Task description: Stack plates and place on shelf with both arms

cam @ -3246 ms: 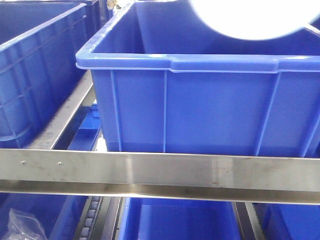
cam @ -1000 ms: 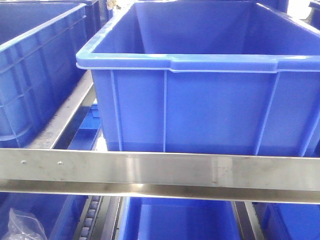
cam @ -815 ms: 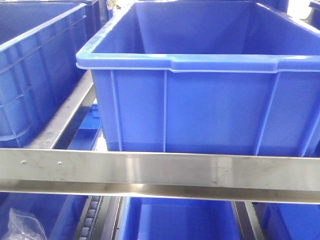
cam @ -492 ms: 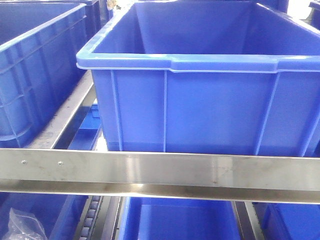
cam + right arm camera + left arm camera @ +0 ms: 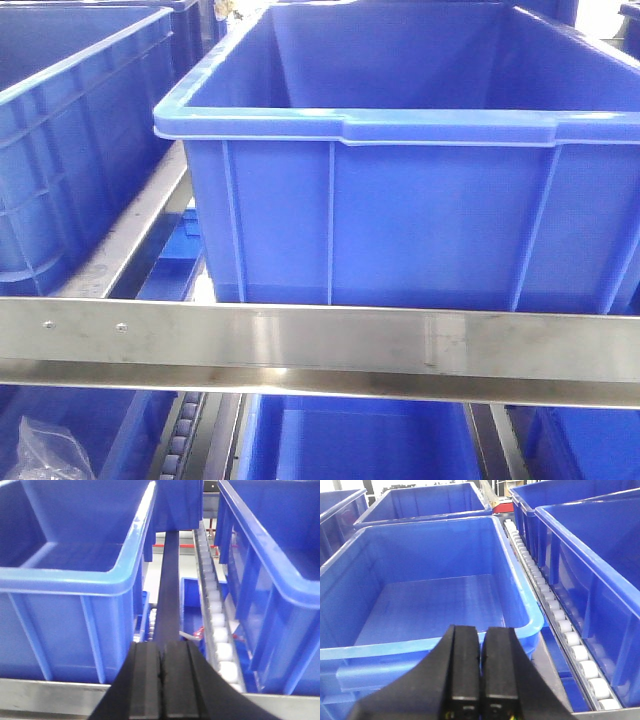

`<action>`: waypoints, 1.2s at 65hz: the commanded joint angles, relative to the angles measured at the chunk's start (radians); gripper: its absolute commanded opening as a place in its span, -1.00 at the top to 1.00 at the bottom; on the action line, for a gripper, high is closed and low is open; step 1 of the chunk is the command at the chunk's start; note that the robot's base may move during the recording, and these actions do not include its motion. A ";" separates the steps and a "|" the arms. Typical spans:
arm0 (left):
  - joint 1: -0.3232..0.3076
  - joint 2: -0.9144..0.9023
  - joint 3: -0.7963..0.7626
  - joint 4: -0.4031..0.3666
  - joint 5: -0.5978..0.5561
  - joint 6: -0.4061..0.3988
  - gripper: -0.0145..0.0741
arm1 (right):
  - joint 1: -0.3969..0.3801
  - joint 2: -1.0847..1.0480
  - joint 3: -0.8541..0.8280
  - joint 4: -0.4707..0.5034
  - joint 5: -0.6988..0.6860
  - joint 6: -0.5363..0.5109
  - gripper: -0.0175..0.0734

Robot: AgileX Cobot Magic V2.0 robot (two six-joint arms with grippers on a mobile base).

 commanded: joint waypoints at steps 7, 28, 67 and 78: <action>0.001 0.006 -0.030 -0.008 -0.085 -0.006 0.49 | 0.001 -0.020 0.002 -0.013 -0.093 -0.029 0.51; 0.001 0.006 -0.030 -0.008 -0.085 -0.006 0.49 | 0.001 -0.019 0.001 -0.013 -0.093 -0.029 0.51; 0.010 -0.017 0.012 0.000 -0.092 -0.006 0.49 | 0.001 -0.019 0.001 -0.013 -0.093 -0.029 0.51; 0.046 -0.125 0.129 0.000 -0.155 -0.006 0.49 | 0.001 -0.019 0.001 -0.013 -0.093 -0.029 0.51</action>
